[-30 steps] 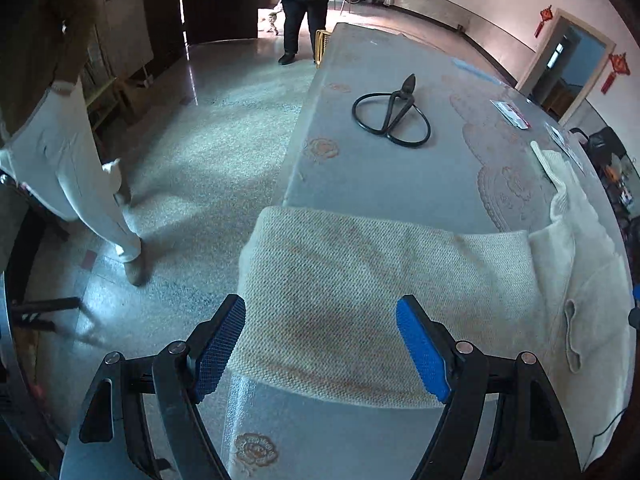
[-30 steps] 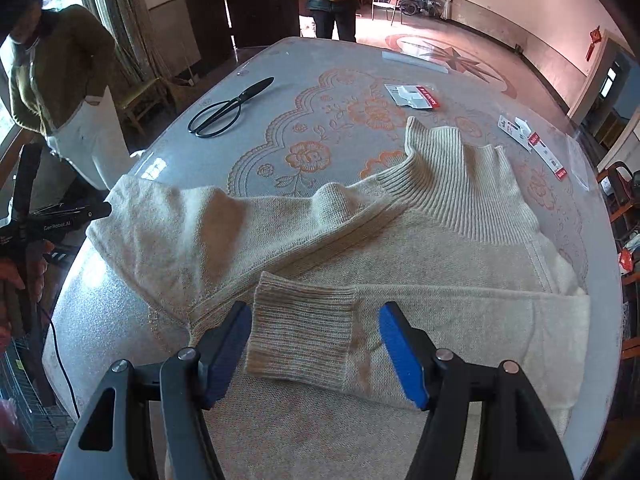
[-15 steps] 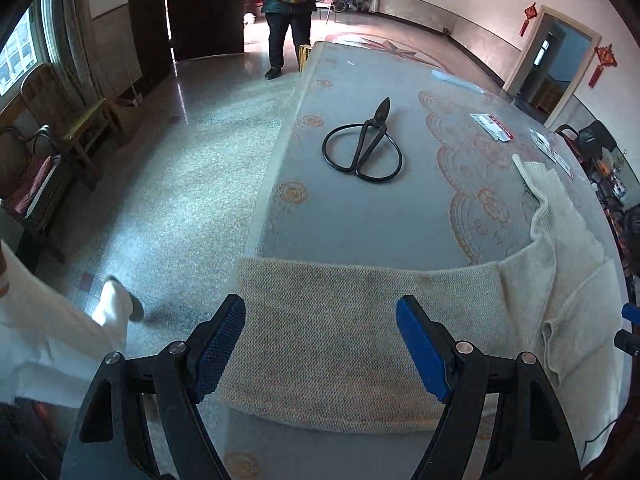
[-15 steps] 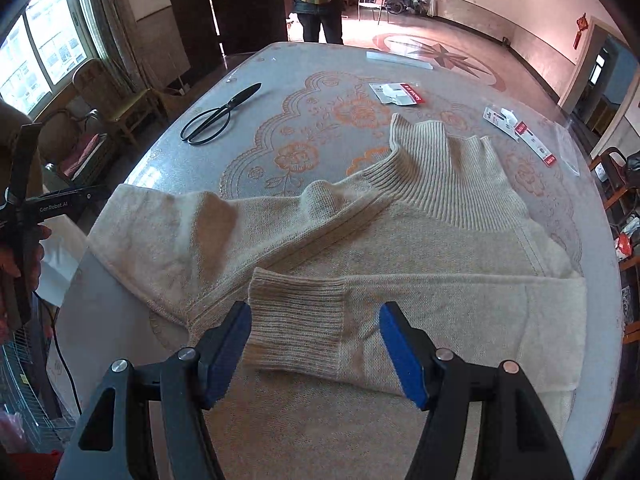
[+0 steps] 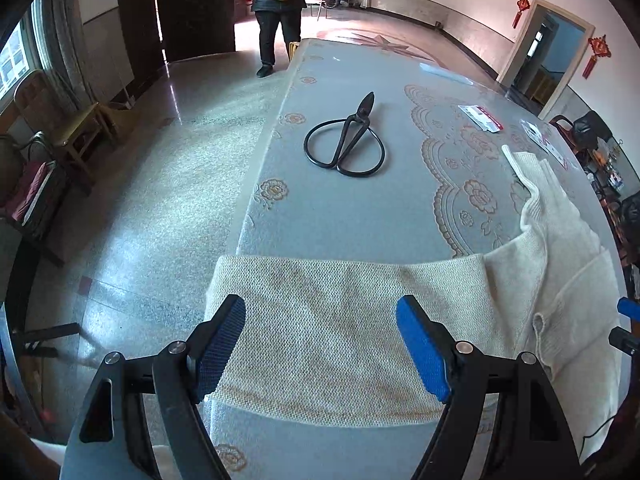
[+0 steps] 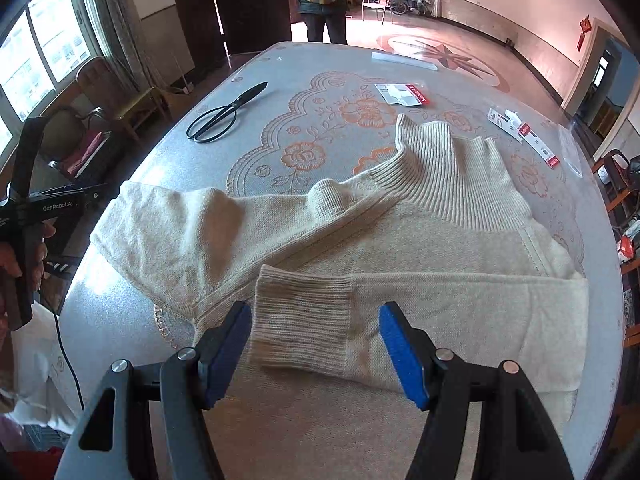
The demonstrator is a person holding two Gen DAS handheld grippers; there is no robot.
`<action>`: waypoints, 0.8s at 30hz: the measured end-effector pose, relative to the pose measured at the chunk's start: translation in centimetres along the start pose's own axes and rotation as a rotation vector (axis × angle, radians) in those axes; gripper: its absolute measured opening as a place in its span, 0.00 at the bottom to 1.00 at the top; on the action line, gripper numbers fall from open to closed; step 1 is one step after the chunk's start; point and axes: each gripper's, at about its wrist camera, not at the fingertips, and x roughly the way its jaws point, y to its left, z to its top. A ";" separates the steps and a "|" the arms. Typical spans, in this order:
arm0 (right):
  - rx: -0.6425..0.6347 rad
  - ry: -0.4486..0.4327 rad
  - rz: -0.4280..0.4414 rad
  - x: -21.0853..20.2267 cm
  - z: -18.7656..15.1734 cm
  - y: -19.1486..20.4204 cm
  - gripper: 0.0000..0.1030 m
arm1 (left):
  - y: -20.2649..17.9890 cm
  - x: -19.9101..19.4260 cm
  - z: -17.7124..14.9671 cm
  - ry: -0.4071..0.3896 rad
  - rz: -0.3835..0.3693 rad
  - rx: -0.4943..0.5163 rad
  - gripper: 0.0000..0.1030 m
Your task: Fold clothes
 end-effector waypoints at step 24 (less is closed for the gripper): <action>-0.063 -0.052 0.110 -1.0 2.9 4.5 0.66 | -6.4 -4.6 3.5 -0.091 0.068 0.070 0.77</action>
